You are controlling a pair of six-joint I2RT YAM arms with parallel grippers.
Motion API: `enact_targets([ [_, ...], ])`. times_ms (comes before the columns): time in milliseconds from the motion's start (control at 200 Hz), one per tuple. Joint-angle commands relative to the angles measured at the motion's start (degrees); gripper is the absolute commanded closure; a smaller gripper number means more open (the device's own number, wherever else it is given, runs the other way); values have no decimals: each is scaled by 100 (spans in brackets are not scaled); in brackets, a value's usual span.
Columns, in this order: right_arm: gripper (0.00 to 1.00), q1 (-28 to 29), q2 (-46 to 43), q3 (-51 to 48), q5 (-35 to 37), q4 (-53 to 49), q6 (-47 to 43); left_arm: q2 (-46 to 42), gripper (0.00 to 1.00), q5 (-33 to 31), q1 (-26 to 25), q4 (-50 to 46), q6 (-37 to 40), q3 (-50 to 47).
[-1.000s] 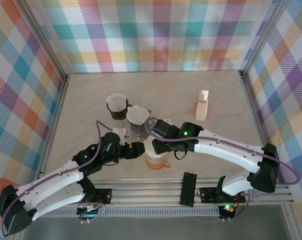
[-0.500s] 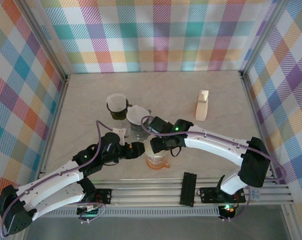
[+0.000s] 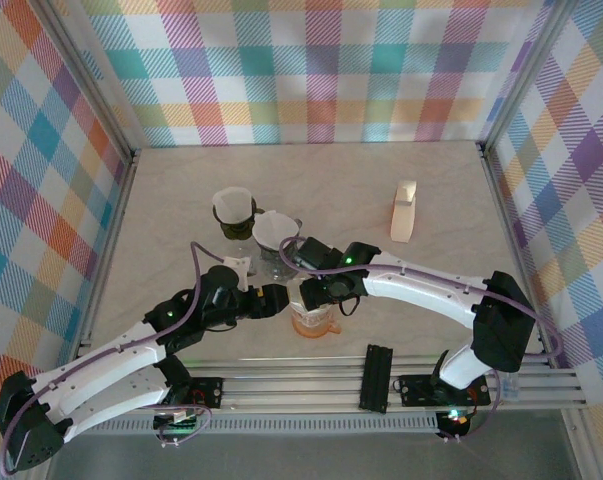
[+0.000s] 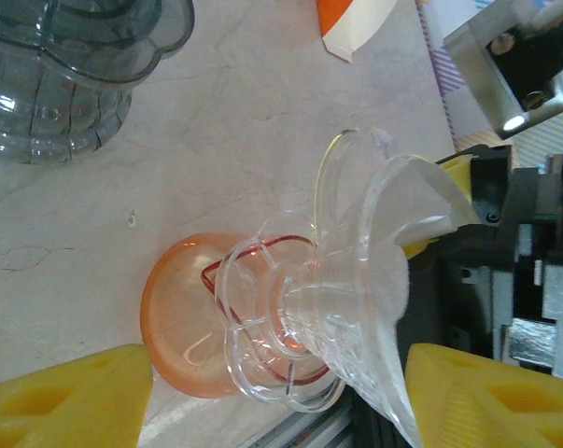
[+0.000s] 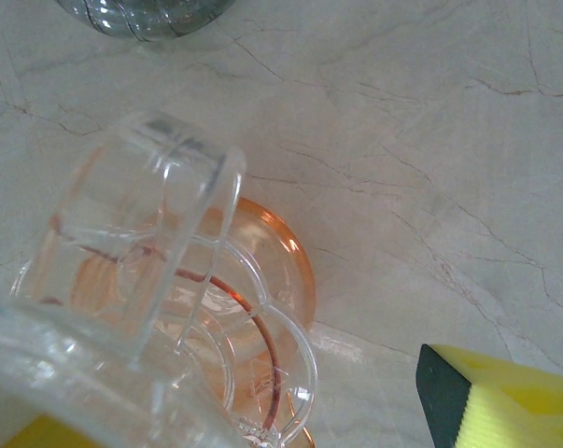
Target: Place the coffee filter in the dripper
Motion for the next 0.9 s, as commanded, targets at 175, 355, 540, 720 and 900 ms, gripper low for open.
enact_targets([
  [175, 23, -19, 74, -139, -8, -16, 20, -225, 19, -90, 51, 230, 8, 89],
  [355, 23, -8, 39, -207, -22, 58, 85, 201, 19, 212, 50, 412, 38, 95],
  [540, 23, -2, -5, -246, -41, 84, 122, 341, 27, 240, 48, 314, 48, 81],
  [720, 22, -5, -207, -229, -39, 111, 162, 256, 28, 243, 44, 274, 19, 1],
  [900, 21, -6, -584, -82, 63, 13, 208, 172, 28, 191, 50, 221, 6, -20],
])
